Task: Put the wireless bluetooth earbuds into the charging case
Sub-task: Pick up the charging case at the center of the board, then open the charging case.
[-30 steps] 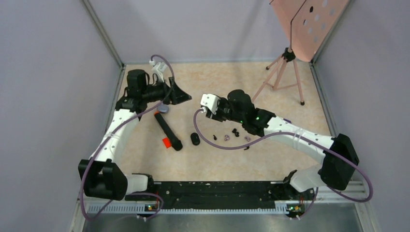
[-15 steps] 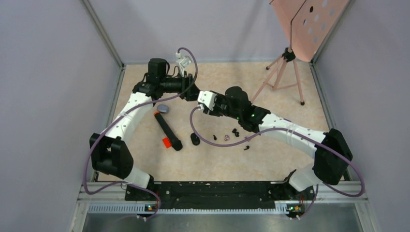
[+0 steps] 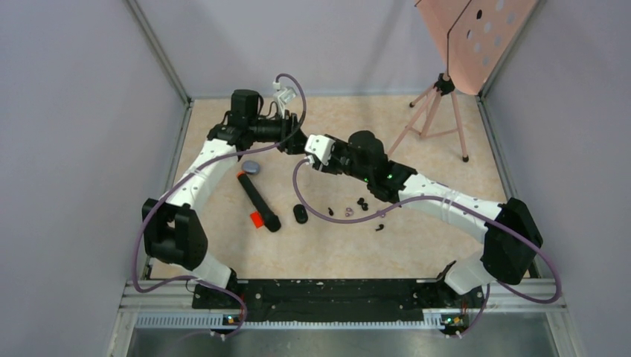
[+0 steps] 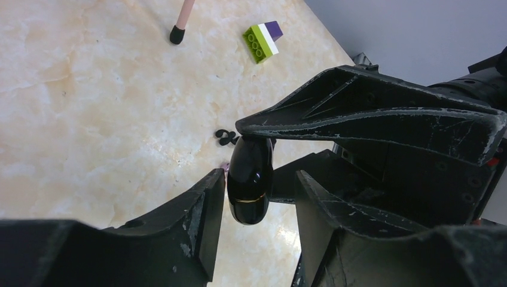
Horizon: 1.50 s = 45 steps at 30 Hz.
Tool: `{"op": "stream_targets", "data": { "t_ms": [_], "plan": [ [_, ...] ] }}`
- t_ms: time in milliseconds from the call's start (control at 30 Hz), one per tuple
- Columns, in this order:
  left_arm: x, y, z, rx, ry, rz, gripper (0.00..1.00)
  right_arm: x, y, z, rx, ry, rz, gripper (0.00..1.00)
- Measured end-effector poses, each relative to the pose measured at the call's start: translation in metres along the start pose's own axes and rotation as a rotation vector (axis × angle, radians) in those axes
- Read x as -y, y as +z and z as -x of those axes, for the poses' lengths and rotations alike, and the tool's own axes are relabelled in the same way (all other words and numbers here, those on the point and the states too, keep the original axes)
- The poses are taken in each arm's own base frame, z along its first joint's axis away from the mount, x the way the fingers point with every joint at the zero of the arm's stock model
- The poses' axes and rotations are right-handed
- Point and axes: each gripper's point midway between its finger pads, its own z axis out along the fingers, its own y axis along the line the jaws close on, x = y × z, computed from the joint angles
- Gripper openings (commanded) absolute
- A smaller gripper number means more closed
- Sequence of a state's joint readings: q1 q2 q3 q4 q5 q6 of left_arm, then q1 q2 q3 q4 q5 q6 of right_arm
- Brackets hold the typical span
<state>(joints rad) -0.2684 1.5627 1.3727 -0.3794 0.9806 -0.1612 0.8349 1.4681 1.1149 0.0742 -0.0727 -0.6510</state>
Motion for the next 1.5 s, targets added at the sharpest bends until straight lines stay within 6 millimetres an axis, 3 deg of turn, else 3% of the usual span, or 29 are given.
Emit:
{"op": "stream_targets", "data": {
  "t_ms": [133,233,367,500,567,667,767,867,967,1067,1300,1500],
  "plan": [
    [0.002,0.001,-0.002,-0.010,-0.008,-0.025,0.49,0.003,0.000,0.002,0.008,0.004,-0.016,0.13],
    [0.001,0.003,-0.004,-0.022,-0.018,-0.038,0.32,0.004,0.000,0.002,0.006,0.010,-0.020,0.16],
    [-0.005,0.008,-0.004,-0.035,-0.034,-0.057,0.11,0.005,0.000,-0.001,-0.005,0.022,-0.027,0.39],
    [-0.005,0.008,-0.003,-0.035,-0.048,-0.058,0.07,0.004,-0.001,-0.004,-0.006,0.038,-0.009,0.63],
    [-0.005,0.009,0.000,-0.025,-0.057,-0.056,0.04,0.004,-0.003,-0.006,-0.010,0.071,0.022,0.69],
    [-0.003,0.009,0.008,-0.005,-0.019,-0.056,0.01,0.008,-0.014,-0.016,-0.038,0.152,0.089,0.70],
    [0.001,0.004,0.015,0.016,0.085,-0.052,0.01,0.028,-0.030,-0.017,-0.047,0.259,0.147,0.72],
    [0.013,-0.007,0.018,0.045,0.262,-0.057,0.01,0.056,-0.051,0.001,-0.014,0.318,0.193,0.70],
    [0.027,-0.017,0.015,0.088,0.420,-0.073,0.00,0.064,-0.061,0.030,0.048,0.314,0.270,0.66],
    [0.038,-0.023,0.009,0.142,0.566,-0.086,0.00,0.056,-0.059,0.045,0.084,0.311,0.369,0.61],
    [0.040,-0.021,0.013,0.210,0.739,-0.089,0.00,0.017,-0.037,0.018,0.035,0.386,0.593,0.52],
    [0.047,-0.016,0.017,0.225,0.791,-0.106,0.01,0.005,-0.036,0.015,0.023,0.414,0.649,0.51]
  ]
}}
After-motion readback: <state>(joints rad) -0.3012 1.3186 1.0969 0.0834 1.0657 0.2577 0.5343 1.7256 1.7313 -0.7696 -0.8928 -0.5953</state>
